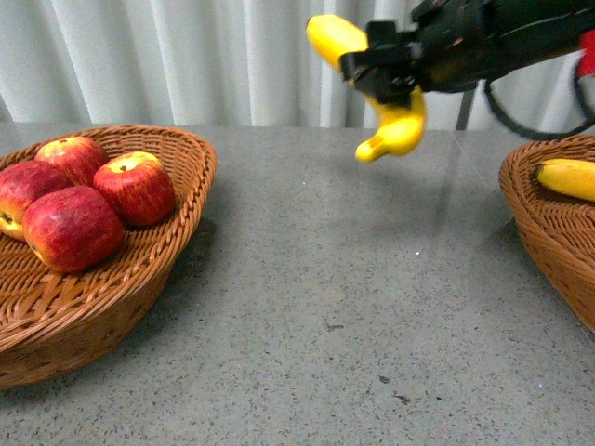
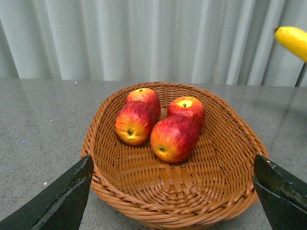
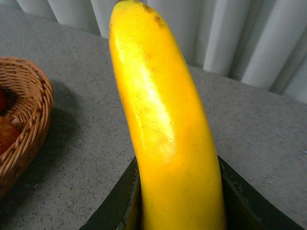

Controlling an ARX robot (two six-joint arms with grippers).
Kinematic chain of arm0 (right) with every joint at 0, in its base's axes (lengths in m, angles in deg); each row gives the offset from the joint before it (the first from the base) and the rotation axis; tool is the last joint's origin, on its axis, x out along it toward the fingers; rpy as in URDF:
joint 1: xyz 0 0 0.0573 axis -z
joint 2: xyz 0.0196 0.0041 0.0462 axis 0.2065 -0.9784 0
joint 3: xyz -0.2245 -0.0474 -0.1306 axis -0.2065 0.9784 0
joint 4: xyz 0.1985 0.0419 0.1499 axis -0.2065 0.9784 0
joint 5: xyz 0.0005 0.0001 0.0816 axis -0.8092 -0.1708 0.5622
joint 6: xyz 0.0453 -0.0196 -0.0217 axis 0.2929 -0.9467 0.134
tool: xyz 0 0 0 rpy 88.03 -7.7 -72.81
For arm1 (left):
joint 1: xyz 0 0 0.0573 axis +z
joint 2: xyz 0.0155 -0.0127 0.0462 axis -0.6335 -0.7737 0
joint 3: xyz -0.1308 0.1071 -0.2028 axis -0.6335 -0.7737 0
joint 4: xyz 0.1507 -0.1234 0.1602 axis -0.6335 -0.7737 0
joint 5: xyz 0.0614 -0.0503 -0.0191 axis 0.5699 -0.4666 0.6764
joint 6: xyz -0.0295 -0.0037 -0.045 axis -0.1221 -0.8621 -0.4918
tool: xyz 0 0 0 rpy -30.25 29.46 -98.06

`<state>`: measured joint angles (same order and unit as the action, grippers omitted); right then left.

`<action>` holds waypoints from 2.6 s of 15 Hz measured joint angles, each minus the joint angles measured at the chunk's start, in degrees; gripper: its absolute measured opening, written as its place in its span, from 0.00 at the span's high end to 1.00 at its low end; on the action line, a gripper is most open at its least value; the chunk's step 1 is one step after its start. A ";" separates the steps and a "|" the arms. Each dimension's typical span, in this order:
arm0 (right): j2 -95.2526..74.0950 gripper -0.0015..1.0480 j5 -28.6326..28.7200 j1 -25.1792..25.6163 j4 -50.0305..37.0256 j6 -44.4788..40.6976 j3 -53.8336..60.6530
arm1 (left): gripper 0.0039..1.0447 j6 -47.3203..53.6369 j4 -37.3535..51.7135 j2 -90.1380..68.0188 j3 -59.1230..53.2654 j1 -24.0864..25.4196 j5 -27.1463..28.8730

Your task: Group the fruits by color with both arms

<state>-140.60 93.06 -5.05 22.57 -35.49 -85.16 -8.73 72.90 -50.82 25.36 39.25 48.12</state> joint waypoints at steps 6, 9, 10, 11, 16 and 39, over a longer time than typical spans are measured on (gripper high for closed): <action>25.99 0.66 3.02 17.07 4.42 -9.62 27.43 | 0.06 0.00 0.00 0.00 0.00 0.00 0.00; 31.85 0.66 5.11 23.28 6.88 -15.69 33.64 | 0.06 0.00 0.00 0.00 0.00 0.00 0.00; 32.52 0.66 5.66 24.24 7.21 -17.46 35.10 | 0.06 0.00 0.00 0.00 0.00 0.00 0.00; 32.70 0.64 5.88 24.44 7.93 -18.71 36.02 | 0.06 0.00 0.02 0.00 0.00 0.00 0.00; 36.20 0.09 7.15 22.86 8.48 -17.94 35.12 | 0.06 0.00 0.02 0.00 0.00 0.00 0.00; 107.32 0.98 -12.37 16.98 11.32 2.29 73.81 | 0.06 0.00 0.00 0.00 0.00 0.00 -0.02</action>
<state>-33.28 80.69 11.93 33.89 -33.20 -11.35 -8.73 72.90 -50.82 25.36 39.25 48.10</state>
